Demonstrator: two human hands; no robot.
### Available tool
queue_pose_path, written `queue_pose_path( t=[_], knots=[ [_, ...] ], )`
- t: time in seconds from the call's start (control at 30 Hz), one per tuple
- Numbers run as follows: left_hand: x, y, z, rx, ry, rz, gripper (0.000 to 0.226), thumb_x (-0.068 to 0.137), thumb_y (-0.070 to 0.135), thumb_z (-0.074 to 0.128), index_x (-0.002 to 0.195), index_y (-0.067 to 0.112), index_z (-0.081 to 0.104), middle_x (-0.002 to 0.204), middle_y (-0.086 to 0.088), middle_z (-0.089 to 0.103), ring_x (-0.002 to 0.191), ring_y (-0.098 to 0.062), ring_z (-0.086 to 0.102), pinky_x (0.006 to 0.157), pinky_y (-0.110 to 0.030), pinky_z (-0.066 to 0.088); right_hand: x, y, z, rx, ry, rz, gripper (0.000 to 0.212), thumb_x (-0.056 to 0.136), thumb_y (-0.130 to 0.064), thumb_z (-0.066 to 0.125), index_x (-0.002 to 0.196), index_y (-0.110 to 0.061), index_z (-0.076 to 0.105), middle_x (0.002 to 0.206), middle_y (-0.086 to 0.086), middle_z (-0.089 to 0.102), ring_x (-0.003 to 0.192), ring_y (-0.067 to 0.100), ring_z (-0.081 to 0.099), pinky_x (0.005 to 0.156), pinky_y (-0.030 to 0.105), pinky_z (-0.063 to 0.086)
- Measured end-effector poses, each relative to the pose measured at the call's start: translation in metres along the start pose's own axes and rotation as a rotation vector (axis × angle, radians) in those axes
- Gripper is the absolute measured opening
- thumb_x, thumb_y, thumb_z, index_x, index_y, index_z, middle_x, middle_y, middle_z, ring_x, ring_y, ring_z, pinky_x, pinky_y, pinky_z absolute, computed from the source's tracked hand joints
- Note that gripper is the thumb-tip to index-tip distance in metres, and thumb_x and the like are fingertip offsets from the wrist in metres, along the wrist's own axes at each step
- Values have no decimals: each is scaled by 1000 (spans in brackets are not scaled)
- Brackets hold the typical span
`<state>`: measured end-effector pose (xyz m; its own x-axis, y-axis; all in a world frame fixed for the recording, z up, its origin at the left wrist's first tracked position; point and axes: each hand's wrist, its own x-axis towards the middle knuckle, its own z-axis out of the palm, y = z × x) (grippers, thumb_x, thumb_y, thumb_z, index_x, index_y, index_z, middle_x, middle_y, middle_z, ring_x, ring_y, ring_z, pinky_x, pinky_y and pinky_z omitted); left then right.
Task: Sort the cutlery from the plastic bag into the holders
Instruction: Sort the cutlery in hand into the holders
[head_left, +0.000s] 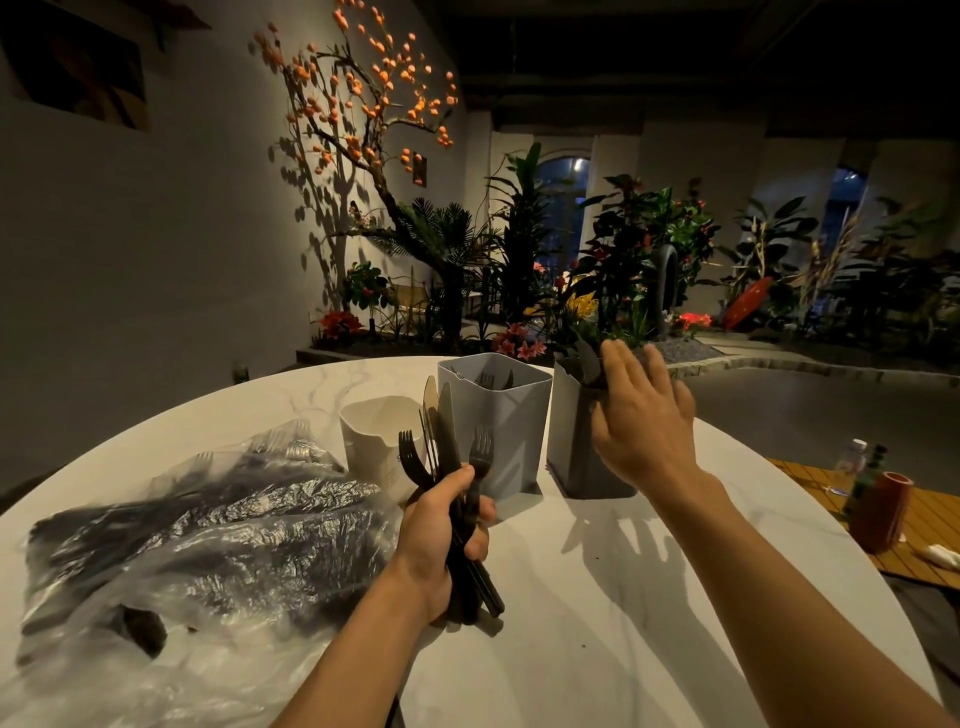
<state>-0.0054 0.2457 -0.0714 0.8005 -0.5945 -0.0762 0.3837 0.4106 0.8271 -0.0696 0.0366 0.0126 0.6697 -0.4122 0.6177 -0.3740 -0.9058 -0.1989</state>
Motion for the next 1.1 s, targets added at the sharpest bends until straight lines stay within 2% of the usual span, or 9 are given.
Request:
queue_pose_path(
  t=[0.1,0.2,0.37,0.47,0.6,0.73,0.83,0.97,1.1],
  knots=[
    [0,-1,0,6,0,12,24,96,32,63,93,8,60,71,-8,58,40,-14,37,45,-26,32,0,-5,-5,66,176,-118,92,88,-14,66,162,-22,10,168,2,18,155,29,13,117,60,27],
    [1,-1,-1,23,3,19,27,96,33,62,86,9,58,70,-8,58,40,-14,37,50,-29,31,1,-11,-5,-47,98,-179,104,84,-13,73,162,-25,6,169,-1,13,155,27,8,121,55,22],
    [-1,-1,0,16,-6,0,27,95,34,63,85,9,59,70,-7,58,40,-13,38,46,-26,32,1,-8,1,-60,206,-82,38,105,-38,43,136,-21,55,144,2,56,143,31,36,101,50,41],
    [0,0,-1,8,-16,-23,27,94,35,64,88,10,58,70,-6,58,41,-13,38,42,-24,32,3,0,-1,-174,107,17,37,106,-41,38,129,-25,62,150,3,48,144,34,28,103,51,39],
    [0,0,-1,-3,-22,-34,24,95,35,63,95,11,59,71,-6,58,40,-13,37,41,-23,31,4,0,1,-223,-38,129,60,99,-21,53,154,-25,31,164,12,11,150,41,4,115,58,25],
    [1,0,-1,21,-17,-16,28,96,35,61,86,9,58,66,-5,57,40,-13,36,45,-25,30,-14,-18,14,-29,249,-174,32,92,-20,63,122,-11,64,132,14,47,124,36,45,90,49,51],
    [0,0,1,27,-14,23,27,98,33,59,84,10,59,68,-6,57,39,-14,36,47,-27,29,-34,-51,18,344,14,-201,29,98,-41,56,88,-16,67,94,-1,57,83,12,55,68,24,46],
    [-4,1,2,22,-16,68,29,102,30,53,87,7,61,68,-5,55,40,-12,37,40,-22,33,-50,-82,27,823,-516,19,36,98,-43,58,89,-10,70,77,1,66,73,11,64,67,21,49],
    [-4,2,3,3,-23,67,30,101,32,56,90,6,67,70,-7,57,45,-13,41,40,-20,37,-49,-82,32,1104,-508,144,28,100,-30,61,98,-3,70,82,9,70,76,19,67,68,22,53]
  ],
)
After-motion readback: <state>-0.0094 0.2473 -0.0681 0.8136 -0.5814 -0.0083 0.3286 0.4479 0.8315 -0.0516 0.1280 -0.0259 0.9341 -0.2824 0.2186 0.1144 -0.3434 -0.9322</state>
